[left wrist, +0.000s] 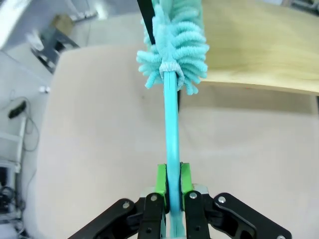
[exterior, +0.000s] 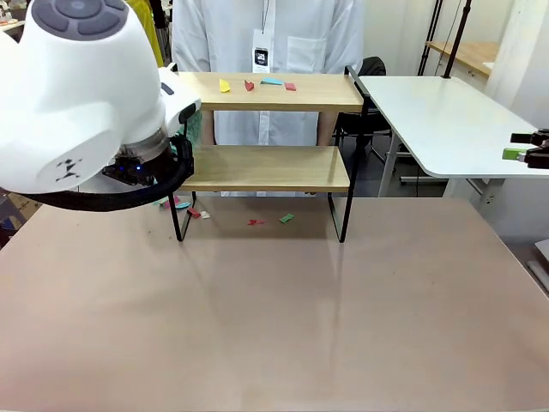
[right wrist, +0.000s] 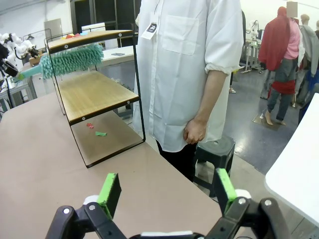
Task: Clean the shelf.
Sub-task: Clean the specific section of the Shelf indicated by the human with the Duster.
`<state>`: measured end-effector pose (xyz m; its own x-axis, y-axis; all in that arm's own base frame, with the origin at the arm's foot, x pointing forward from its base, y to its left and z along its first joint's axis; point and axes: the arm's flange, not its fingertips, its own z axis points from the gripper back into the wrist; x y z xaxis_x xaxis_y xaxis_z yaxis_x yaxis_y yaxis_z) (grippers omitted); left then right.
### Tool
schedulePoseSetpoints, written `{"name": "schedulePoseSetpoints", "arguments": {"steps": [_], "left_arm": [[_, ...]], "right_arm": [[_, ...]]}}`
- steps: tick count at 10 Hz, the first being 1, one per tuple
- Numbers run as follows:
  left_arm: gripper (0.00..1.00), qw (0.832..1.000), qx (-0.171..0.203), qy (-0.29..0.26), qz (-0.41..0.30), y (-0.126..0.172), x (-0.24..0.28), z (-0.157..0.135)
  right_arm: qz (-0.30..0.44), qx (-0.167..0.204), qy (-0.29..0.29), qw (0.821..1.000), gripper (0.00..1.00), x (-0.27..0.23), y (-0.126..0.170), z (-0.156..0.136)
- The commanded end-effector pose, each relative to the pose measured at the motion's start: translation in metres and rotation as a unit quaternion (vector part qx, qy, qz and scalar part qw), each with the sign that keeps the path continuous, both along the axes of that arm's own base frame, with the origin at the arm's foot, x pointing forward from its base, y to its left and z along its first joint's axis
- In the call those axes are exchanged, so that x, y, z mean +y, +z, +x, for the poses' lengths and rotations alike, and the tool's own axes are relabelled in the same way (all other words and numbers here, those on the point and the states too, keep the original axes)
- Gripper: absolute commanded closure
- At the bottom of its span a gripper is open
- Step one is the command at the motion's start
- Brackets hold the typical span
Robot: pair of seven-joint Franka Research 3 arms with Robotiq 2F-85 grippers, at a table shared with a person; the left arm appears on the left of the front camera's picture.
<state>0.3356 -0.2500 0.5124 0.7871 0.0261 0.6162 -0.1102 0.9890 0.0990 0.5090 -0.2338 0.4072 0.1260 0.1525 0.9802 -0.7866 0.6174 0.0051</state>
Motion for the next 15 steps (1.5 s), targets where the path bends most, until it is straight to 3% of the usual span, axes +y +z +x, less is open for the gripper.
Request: {"name": "schedulePoseSetpoints", "arguments": {"steps": [1, 3, 4, 6, 9, 10, 13, 15], "left_arm": [[0.87, 0.999, -0.024, 0.033, 0.029, -0.006, -0.003, -0.007], [0.87, 0.999, -0.046, 0.001, -0.028, 0.003, -0.009, -0.016], [0.87, 1.0, -0.02, 0.003, 0.017, 0.002, -0.01, -0.013], [0.87, 1.0, -0.027, -0.002, 0.004, 0.003, -0.014, -0.014], [0.87, 0.988, 0.026, -0.144, -0.056, 0.016, 0.021, -0.029], [0.87, 0.984, 0.041, -0.166, -0.058, 0.017, 0.034, -0.033], [0.87, 0.943, 0.092, -0.299, -0.112, 0.016, 0.074, -0.038], [0.87, 0.893, 0.115, -0.404, -0.164, 0.018, 0.1, -0.036]], "right_arm": [[-0.006, 0.004, 0.0, 1.0, 0.0, 0.002, 0.003, 0.0], [-0.006, 0.004, 0.0, 1.0, 0.0, 0.002, 0.003, 0.0], [-0.006, 0.004, 0.0, 1.0, 0.0, 0.002, 0.003, 0.0], [-0.006, 0.004, 0.0, 1.0, 0.0, 0.002, 0.003, 0.0], [-0.006, 0.004, 0.0, 1.0, 0.0, 0.002, 0.003, 0.0], [-0.006, 0.004, 0.0, 1.0, 0.0, 0.002, 0.003, 0.0], [-0.006, 0.004, 0.0, 1.0, 0.0, 0.002, 0.003, 0.0], [-0.006, 0.004, 0.0, 1.0, 0.0, 0.002, 0.003, 0.0]]}}
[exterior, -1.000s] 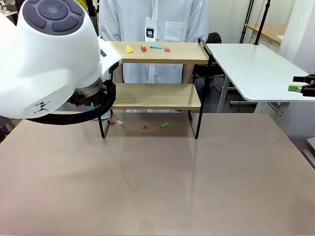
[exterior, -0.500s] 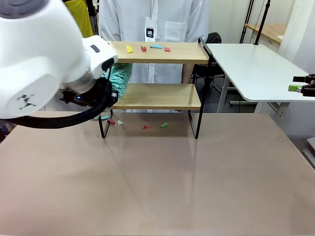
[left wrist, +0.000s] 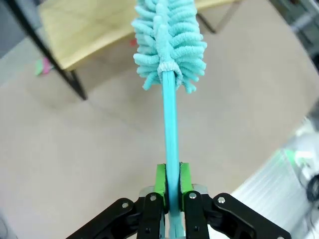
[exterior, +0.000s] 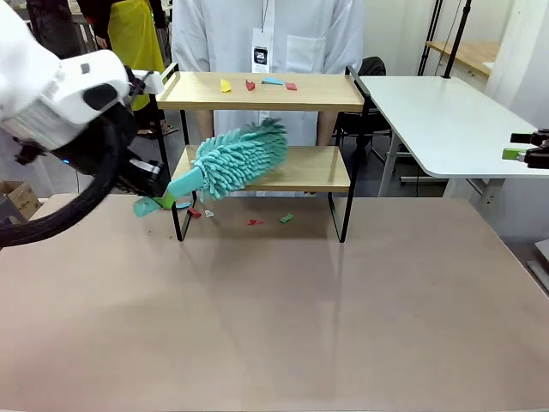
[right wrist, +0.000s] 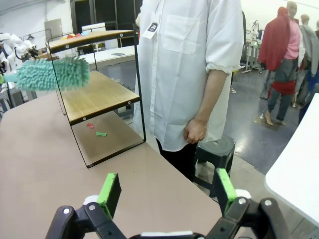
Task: Clean the shelf.
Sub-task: Clean the specific section of the Shelf indicated by the human with the Duster.
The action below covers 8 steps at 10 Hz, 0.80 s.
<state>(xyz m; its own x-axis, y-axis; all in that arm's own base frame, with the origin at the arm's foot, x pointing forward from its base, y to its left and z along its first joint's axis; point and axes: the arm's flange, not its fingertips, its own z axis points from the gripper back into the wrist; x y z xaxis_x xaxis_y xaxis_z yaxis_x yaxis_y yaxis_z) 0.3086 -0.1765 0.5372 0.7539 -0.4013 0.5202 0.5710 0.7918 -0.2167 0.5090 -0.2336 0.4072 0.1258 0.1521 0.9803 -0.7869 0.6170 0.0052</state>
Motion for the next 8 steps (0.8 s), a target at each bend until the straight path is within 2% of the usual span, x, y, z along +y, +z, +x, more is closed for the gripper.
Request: {"name": "schedulePoseSetpoints", "arguments": {"steps": [1, 2, 5, 6, 8], "left_arm": [[0.87, 0.994, 0.046, -0.092, -0.048, -0.006, 0.036, -0.007], [0.87, 0.988, 0.061, -0.128, -0.057, -0.006, 0.048, -0.005], [0.87, 0.985, 0.07, -0.155, -0.003, 0.021, 0.086, -0.018], [0.87, 0.98, 0.069, -0.182, 0.026, 0.036, 0.101, -0.03], [0.87, 0.975, 0.045, -0.197, 0.095, 0.054, 0.115, -0.047]], "right_arm": [[-0.006, 0.004, -0.001, 1.0, 0.0, 0.002, 0.003, 0.0], [-0.006, 0.004, -0.001, 1.0, 0.0, 0.002, 0.003, 0.0], [-0.006, 0.004, -0.001, 1.0, 0.0, 0.002, 0.003, 0.0], [-0.006, 0.004, -0.001, 1.0, 0.0, 0.002, 0.003, 0.0], [-0.006, 0.004, -0.001, 1.0, 0.0, 0.002, 0.003, 0.0]]}}
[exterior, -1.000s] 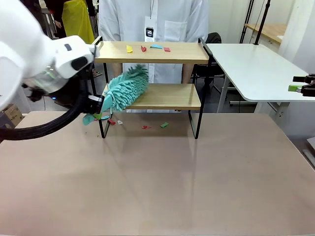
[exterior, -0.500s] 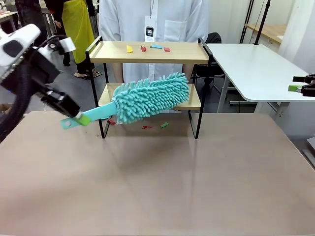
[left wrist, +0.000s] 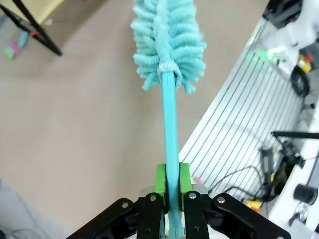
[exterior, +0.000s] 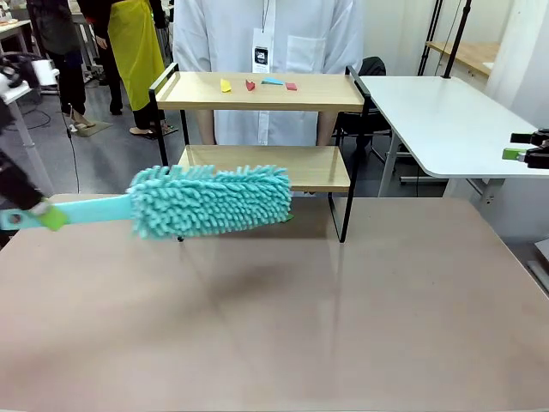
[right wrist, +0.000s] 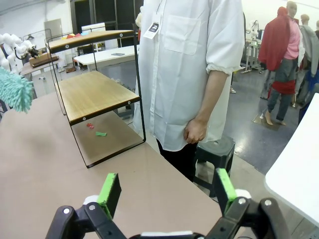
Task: Clean the shelf.
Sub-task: Clean the specific section of the Shelf indicated by the human with the Duster.
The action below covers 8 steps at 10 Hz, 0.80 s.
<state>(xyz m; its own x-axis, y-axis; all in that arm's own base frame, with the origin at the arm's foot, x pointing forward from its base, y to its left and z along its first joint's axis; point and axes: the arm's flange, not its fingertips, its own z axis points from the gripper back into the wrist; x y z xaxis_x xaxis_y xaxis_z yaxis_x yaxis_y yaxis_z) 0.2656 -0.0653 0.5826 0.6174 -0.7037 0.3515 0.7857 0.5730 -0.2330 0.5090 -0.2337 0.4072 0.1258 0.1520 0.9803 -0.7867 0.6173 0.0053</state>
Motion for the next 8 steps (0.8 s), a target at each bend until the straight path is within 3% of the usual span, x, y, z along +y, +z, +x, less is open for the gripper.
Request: {"name": "schedulePoseSetpoints", "arguments": {"steps": [1, 4, 7, 8], "left_arm": [[0.87, 0.996, -0.029, -0.041, 0.075, 0.019, 0.008, -0.008], [0.87, 0.965, 0.018, -0.077, 0.249, 0.046, 0.01, -0.007], [0.87, 0.937, 0.051, -0.113, 0.326, 0.049, -0.005, 0.002], [0.87, 0.938, 0.047, -0.117, 0.322, 0.045, -0.014, 0.007]], "right_arm": [[-0.006, 0.004, 0.0, 1.0, 0.0, 0.002, 0.003, 0.0], [-0.006, 0.004, 0.0, 1.0, 0.0, 0.002, 0.003, 0.0], [-0.006, 0.004, 0.0, 1.0, 0.0, 0.002, 0.003, 0.0], [-0.006, 0.004, 0.0, 1.0, 0.0, 0.002, 0.003, 0.0]]}}
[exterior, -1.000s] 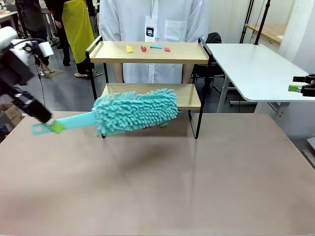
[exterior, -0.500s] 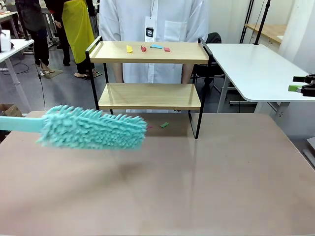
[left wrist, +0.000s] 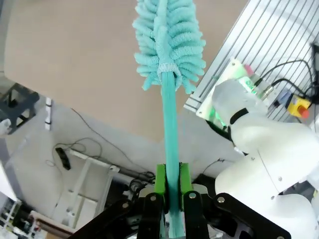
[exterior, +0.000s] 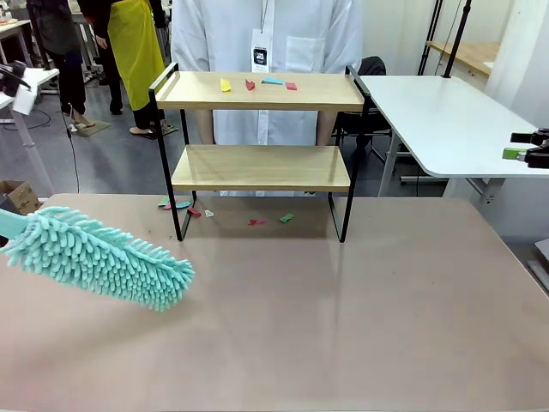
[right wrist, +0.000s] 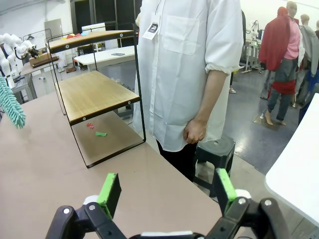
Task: Clean the shelf.
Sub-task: Clean the specific section of the Shelf indicated by the human with the Duster.
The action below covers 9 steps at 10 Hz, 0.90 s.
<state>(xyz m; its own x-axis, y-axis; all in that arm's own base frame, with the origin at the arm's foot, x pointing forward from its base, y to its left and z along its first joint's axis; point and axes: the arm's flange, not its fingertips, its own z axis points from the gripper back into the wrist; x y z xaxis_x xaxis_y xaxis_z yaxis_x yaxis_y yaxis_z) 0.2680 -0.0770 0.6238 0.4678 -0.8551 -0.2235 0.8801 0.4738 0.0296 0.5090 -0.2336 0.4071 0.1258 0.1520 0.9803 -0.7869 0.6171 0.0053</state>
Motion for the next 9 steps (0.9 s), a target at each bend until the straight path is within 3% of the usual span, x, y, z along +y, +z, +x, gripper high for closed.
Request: {"name": "schedulePoseSetpoints", "arguments": {"steps": [1, 9], "left_arm": [[0.87, 1.0, -0.009, 0.013, -0.014, 0.0031, 0.0091, -0.0058], [0.87, 1.0, -0.009, 0.013, -0.014, 0.0031, 0.0091, -0.0058]], "right_arm": [[-0.006, 0.004, -0.001, 1.0, 0.0, 0.0019, 0.0034, 0.0002], [-0.006, 0.004, -0.001, 1.0, 0.0, 0.0019, 0.0034, 0.0002]]}}
